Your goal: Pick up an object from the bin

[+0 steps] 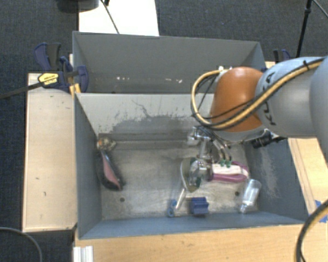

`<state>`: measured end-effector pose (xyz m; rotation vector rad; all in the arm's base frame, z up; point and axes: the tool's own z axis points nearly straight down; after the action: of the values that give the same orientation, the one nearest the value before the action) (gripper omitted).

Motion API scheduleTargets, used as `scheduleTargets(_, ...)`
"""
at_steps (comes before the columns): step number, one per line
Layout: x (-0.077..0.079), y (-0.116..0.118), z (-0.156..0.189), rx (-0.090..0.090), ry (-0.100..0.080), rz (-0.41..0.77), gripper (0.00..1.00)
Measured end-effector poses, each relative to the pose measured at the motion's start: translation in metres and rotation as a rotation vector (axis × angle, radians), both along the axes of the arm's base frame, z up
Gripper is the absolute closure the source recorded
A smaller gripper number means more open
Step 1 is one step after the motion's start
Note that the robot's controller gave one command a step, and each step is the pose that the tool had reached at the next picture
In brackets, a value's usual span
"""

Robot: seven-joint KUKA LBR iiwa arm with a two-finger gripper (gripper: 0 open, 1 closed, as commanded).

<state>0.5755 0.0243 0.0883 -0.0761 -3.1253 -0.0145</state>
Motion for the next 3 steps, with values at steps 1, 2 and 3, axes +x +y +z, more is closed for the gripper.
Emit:
scheduleTargets(1,0.0,0.0,0.0,0.0,-0.002,-0.001,0.0)
scheduleTargets(2,-0.014,-0.025,0.034,-0.01,-0.02,-0.08,0.0)
scheduleTargets(3,-0.003,-0.013,-0.015,-0.011,-0.018,-0.094,0.0)
